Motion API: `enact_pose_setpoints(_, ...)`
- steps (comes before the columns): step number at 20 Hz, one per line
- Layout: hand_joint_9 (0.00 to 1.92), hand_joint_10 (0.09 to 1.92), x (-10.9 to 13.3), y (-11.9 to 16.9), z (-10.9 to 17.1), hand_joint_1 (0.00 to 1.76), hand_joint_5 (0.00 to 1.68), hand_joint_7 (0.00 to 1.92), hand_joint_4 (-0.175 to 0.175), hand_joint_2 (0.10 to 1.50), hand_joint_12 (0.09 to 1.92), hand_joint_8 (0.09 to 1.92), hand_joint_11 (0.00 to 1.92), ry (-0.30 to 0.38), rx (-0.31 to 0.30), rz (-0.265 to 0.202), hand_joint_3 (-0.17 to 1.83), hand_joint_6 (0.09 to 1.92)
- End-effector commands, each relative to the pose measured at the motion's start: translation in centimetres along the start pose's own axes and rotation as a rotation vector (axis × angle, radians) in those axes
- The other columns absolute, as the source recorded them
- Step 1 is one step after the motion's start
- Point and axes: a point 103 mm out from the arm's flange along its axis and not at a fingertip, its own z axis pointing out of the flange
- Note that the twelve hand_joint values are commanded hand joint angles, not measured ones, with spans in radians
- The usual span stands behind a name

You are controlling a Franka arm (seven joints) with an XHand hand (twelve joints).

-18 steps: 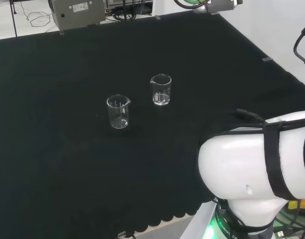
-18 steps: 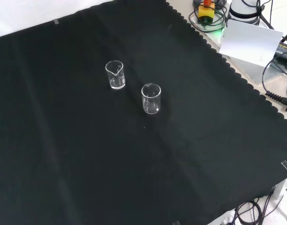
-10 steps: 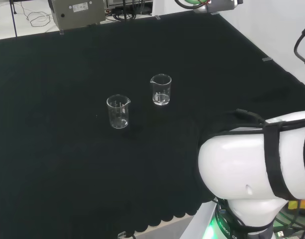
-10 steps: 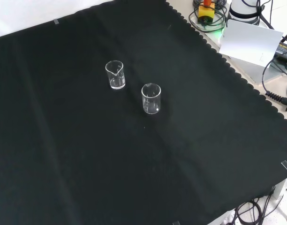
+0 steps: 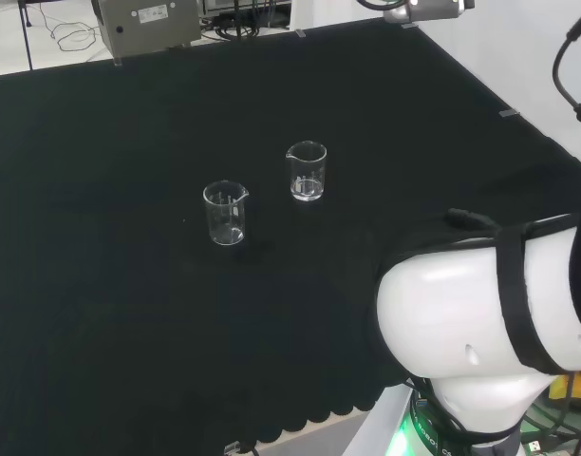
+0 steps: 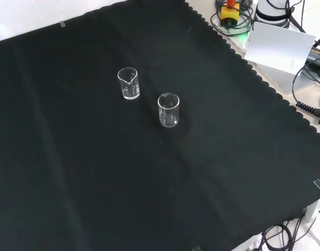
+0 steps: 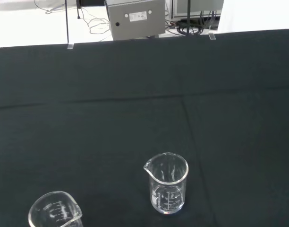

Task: Pick up the beaker on the right.

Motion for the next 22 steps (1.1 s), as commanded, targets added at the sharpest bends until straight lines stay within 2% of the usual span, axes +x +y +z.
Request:
enact_pose_setpoints(1,0.13,0.67,-3.1,3.8,1.6,0.1,0.31,0.0,-0.036,1.28,1.23,0.54,0.0,0.031,0.017,0.045,0.28,0.15)
enact_pose_setpoints(5,0.13,0.67,-4.3,6.2,3.4,0.11,0.31,0.0,-0.036,1.28,1.23,0.54,0.0,0.045,0.047,0.057,0.28,0.15)
enact_pose_setpoints(15,0.13,0.67,-6.8,14.0,10.6,0.12,0.32,0.01,-0.038,1.28,1.24,0.54,0.0,0.079,0.108,0.028,0.27,0.14)
enact_pose_setpoints(17,0.14,0.67,-7.3,15.2,12.0,0.13,0.32,0.01,-0.04,1.28,1.24,0.54,0.0,0.097,0.112,0.03,0.26,0.14)
enact_pose_setpoints(20,0.14,0.67,-7.3,16.2,14.4,0.14,0.33,0.02,-0.044,1.28,1.25,0.55,0.0,0.099,0.124,0.006,0.26,0.13)
enact_pose_setpoints(22,0.15,0.67,-7.5,16.5,16.0,0.17,0.33,0.02,-0.045,1.27,1.25,0.55,0.0,0.138,0.122,-0.004,0.25,0.13)
